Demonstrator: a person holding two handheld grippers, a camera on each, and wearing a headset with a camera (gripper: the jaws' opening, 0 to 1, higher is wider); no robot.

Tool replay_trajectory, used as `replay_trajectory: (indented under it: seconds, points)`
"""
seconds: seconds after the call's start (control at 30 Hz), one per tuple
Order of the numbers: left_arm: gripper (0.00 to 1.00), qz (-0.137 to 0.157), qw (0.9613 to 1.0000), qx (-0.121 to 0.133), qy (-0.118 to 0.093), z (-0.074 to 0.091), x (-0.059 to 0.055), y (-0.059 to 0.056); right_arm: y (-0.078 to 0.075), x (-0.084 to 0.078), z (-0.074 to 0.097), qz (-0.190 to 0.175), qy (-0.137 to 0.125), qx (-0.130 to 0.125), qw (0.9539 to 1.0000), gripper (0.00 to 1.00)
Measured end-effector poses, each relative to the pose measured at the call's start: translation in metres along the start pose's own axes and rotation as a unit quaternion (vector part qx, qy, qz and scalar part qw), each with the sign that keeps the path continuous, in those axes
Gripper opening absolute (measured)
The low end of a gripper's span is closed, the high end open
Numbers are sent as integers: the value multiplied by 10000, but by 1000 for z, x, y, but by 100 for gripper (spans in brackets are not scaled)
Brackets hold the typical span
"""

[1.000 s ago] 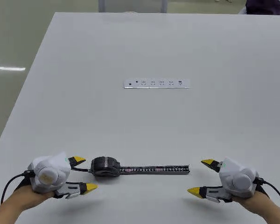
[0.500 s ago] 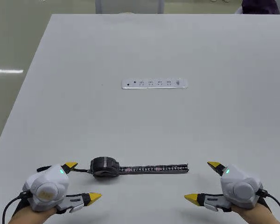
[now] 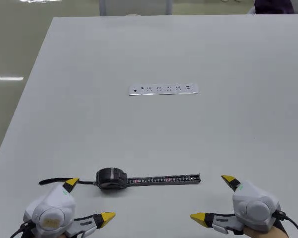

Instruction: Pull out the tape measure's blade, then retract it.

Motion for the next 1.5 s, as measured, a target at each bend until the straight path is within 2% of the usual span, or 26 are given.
replay_trajectory:
  seconds: [0.13, 0.27, 0.43, 0.8, 0.93, 1.1, 1.5]
  points:
    - [89, 109, 9999, 65, -23, 3, 4, -7, 5, 5, 4, -116, -89, 19, 9999, 95]
    - [95, 259, 9995, 158, -22, 6, 8, -11, 10, 9, 7, -114, -142, -8, 9998, 96]
    - [99, 373, 9989, 280, -19, 7, 9, -12, 17, 12, 11, -172, -215, -16, 9996, 97]
    - [99, 473, 9978, 473, 39, 13, 10, -16, 25, 10, 12, -228, -213, -39, 9995, 99]
    - [99, 504, 9971, 567, 63, 13, 10, -16, 25, 11, 13, -253, -236, -53, 9994, 99]
    - [99, 616, 9958, 680, -22, 16, 13, -13, 24, 11, 13, -276, -236, -67, 9993, 99]
    - [99, 795, 9931, 863, -19, 17, 10, -11, 25, 9, 15, -265, -201, -83, 9994, 99]
Point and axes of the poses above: the centre of the closed fingertips' face, and the gripper's own axes: z roughly backward along the fingers, y roughly to its left, x roughly out of its top, the point moved 6 cm from there along z, roughly backward along the fingers, and after that the axes turned 12 degrees about -z, right-handed, at the moved point
